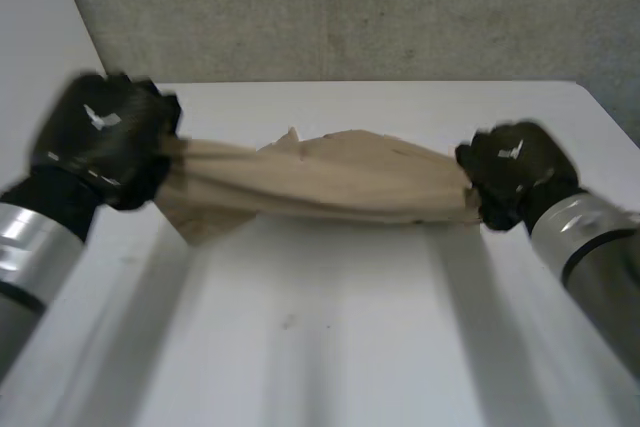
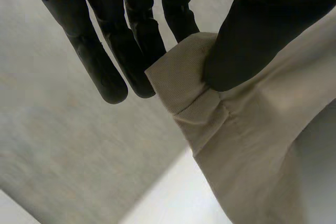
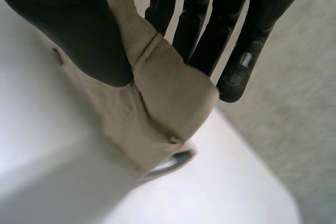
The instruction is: Fold the shorts.
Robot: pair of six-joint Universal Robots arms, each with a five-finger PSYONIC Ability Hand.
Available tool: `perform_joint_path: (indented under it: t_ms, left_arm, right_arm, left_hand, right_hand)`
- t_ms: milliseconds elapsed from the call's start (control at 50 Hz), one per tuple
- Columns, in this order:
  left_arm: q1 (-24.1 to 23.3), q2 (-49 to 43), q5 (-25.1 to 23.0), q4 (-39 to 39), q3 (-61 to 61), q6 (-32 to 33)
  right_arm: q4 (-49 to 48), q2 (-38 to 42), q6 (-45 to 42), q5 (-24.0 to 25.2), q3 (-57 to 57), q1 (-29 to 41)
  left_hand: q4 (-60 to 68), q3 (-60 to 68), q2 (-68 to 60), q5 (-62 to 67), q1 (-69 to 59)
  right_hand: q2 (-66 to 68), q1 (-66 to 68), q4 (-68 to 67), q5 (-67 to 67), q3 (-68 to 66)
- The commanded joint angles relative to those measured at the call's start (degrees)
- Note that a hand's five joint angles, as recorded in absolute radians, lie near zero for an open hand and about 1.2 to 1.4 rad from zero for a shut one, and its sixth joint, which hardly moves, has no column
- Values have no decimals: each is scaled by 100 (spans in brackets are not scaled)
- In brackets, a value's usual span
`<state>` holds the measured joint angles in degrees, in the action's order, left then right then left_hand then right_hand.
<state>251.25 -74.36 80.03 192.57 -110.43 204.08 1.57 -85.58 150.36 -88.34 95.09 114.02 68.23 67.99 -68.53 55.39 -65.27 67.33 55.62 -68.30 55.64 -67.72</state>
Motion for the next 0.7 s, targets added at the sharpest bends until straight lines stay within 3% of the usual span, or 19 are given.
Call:
perform_joint_path:
  t_ms: [20,100,200,340,420,520,580,680,700]
  left_arm:
    - [-6,1239,39,-905,565,-122]
    - [3,1451,127,-1196,803,-438]
    - [12,1030,136,-1266,768,-676]
    - [-111,-1104,153,-1345,970,-668]
    - [-225,-2379,232,-1328,1681,-615]
    - [-348,-3487,854,-1310,3496,-519]
    - [-410,-3603,1110,-1240,4334,-352]
    - [-454,-3542,1278,-258,5443,-35]
    - [-506,-3385,1374,267,5505,-17]
  right_arm:
    - [615,-1135,-252,10,-596,-55]
    - [1125,-1356,-332,45,-913,-64]
    - [1766,-823,-646,72,-1045,-64]
    - [1856,339,-1237,36,-1159,24]
    - [1803,1104,-1220,10,-1553,33]
    - [1190,1711,-1079,-86,-2518,42]
    - [636,1764,-1009,-218,-2968,42]
    - [-1477,1415,-833,-447,-3435,24]
    - [-1841,1308,-824,-473,-3409,15]
  left_hand:
    - [1177,1201,-1147,1461,-1473]
    - [1177,1201,-1147,1461,-1473]
    - [1177,1201,-1147,1461,-1473]
    - [1177,1201,-1147,1461,-1473]
    - [1177,1201,-1147,1461,-1473]
    - [1177,1201,-1147,1461,-1473]
    - [1177,1201,-1147,1461,-1473]
    - [1177,1201,-1147,1461,-1473]
    - [1177,1201,-1147,1461,-1473]
  right_hand:
    - [1267,2438,-1170,1436,-1228]
    - [1267,2438,-1170,1436,-1228]
    - [1267,2438,-1170,1436,-1228]
    - [1267,2438,-1170,1436,-1228]
    - [1267,2438,-1170,1436,-1228]
    - [1267,2438,-1170,1436,-1228]
    - [1267,2438,-1170,1436,-1228]
    - [1267,2438,-1170,1436,-1228]
    - [1267,2438,-1170,1436,-1228]
